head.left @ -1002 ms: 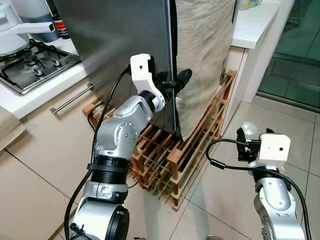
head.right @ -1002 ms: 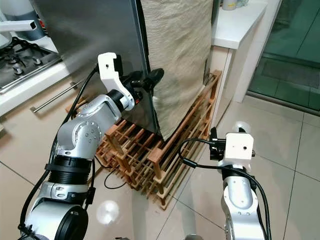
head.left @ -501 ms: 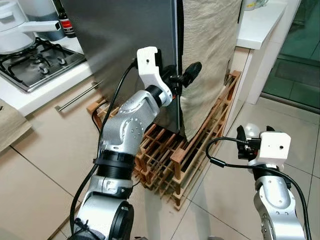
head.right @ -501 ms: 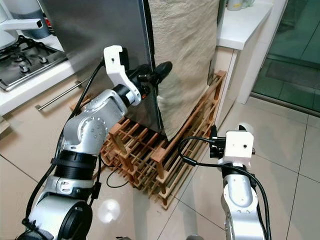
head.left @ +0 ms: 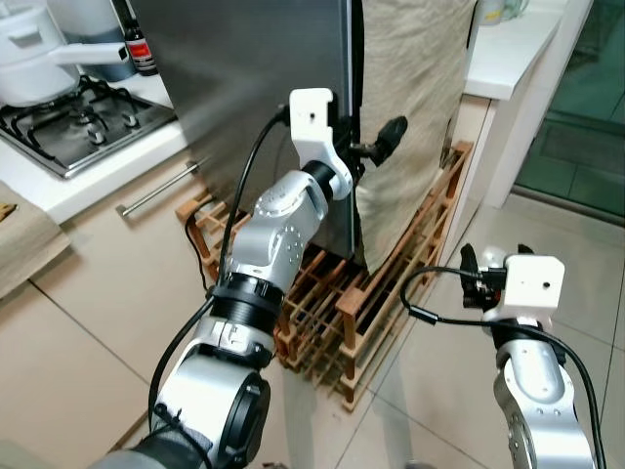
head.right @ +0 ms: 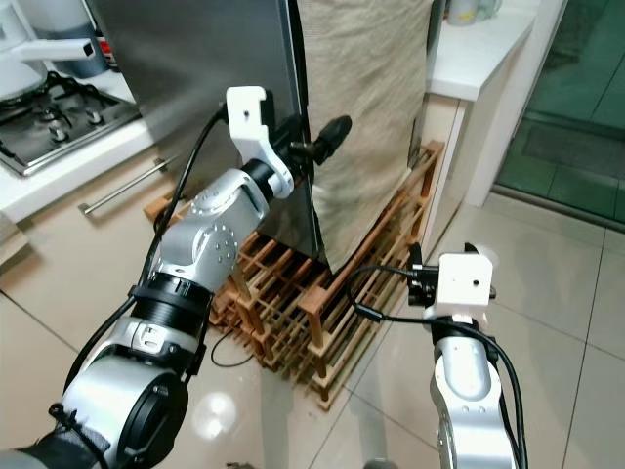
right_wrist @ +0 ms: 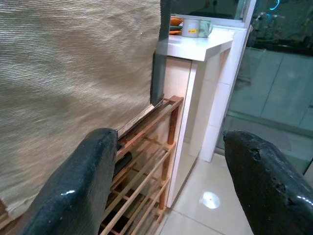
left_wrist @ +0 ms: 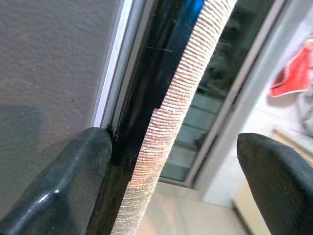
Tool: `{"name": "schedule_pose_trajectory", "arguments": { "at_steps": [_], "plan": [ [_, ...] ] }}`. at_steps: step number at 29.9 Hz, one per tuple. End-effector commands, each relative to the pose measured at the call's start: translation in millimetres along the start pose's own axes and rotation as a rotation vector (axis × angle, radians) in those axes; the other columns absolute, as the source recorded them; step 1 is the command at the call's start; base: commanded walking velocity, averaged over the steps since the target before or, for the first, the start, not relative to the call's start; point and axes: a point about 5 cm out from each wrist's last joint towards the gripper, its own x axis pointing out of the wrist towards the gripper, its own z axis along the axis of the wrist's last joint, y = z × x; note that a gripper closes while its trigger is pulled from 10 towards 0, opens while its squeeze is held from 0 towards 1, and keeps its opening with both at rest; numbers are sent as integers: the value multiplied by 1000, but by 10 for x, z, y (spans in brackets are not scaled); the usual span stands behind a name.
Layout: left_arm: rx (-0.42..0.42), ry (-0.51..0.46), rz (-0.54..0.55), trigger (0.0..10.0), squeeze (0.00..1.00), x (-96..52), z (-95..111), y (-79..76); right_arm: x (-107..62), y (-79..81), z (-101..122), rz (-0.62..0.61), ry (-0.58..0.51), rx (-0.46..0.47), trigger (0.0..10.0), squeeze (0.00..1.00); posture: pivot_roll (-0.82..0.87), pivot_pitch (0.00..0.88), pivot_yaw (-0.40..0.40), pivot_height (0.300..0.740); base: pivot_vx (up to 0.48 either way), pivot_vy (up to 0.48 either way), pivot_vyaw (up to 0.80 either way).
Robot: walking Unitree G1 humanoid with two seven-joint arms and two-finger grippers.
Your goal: Restocking fridge
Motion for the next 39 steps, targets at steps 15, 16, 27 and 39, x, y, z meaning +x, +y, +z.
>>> {"name": "schedule_pose_trajectory", "arguments": {
  "at_steps": [15, 16, 27, 39],
  "plan": [
    [-446, -109, -969, 10000, 0, 44, 342, -1656, -82, -15, -46, -36, 15, 5, 10000, 0, -268, 0, 162, 740, 0, 0, 0],
    [-458, -125, -945, 10000, 0, 11, 404, -1550, -78, -16, -45, -34, 15, 4, 10000, 0, -265, 0, 159, 740, 0, 0, 0],
    [-147, -178, -373, 10000, 0, -606, 688, -209, -40, -25, -58, -20, 21, 14, 10000, 0, -203, 0, 130, 740, 0, 0, 0],
    [173, -89, 678, 10000, 0, -1761, 379, 1072, 272, -89, -5, -2, 11, 35, 10000, 0, -109, 0, 75, 740, 23, -32, 348]
  ]
}}
